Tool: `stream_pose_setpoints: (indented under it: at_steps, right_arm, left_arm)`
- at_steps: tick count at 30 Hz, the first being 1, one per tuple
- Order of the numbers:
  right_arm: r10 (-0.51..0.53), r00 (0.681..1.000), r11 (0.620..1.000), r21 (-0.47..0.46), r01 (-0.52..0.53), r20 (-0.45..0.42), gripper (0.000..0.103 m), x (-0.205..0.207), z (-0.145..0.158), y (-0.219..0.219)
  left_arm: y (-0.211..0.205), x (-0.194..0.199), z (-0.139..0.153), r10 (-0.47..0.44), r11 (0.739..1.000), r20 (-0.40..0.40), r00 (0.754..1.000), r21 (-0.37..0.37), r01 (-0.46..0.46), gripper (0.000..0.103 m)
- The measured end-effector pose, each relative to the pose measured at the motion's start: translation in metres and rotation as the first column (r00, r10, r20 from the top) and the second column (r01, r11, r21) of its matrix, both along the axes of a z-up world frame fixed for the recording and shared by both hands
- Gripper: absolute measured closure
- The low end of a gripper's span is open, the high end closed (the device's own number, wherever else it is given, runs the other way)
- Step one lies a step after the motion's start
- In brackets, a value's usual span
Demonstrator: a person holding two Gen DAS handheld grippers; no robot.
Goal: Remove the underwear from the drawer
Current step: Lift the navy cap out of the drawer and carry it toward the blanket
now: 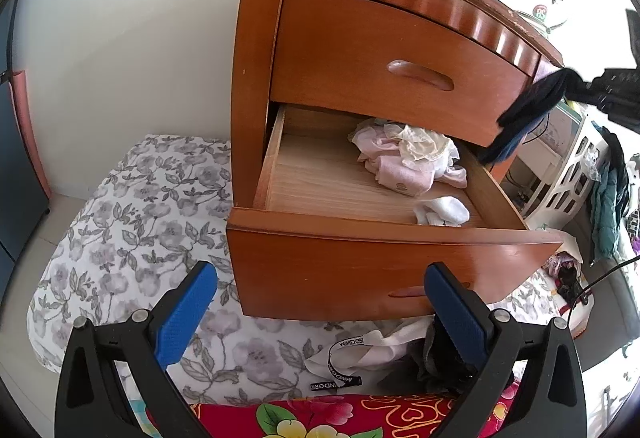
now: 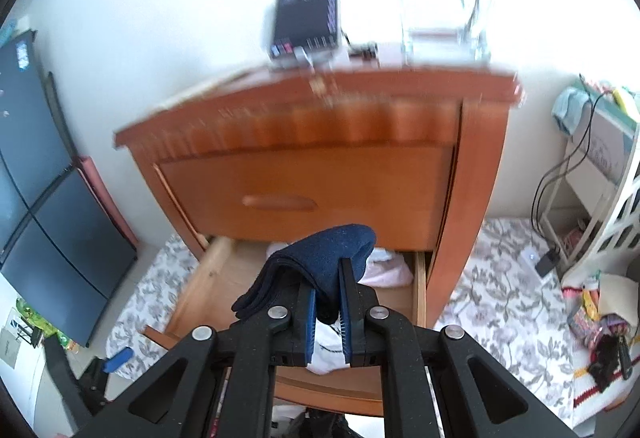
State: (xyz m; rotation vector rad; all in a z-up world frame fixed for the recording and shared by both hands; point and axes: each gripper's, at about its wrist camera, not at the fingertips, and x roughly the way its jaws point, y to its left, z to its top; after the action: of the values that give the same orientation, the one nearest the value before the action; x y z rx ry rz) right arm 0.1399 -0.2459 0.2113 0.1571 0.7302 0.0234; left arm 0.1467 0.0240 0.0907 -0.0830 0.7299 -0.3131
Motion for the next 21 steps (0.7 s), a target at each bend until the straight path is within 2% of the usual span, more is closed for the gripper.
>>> stream_pose_setpoints:
  at_steps: [10, 21]
  right_arm:
    - [0.036, 0.983, 0.999, 0.004, -0.037, 0.179, 0.093, -0.051, 0.058, 0.01]
    - [0.043, 0.964, 0.999, 0.002, -0.045, 0.263, 0.093, -0.105, 0.08, 0.008]
  left_arm:
    - [-0.003, -0.008, 0.009, -0.009, 1.0, 0.022, 1.0, 0.009, 0.009, 0.0]
    - [-0.009, -0.016, 0.016, -0.023, 1.0, 0.041, 0.999, 0.02, 0.023, 0.0]
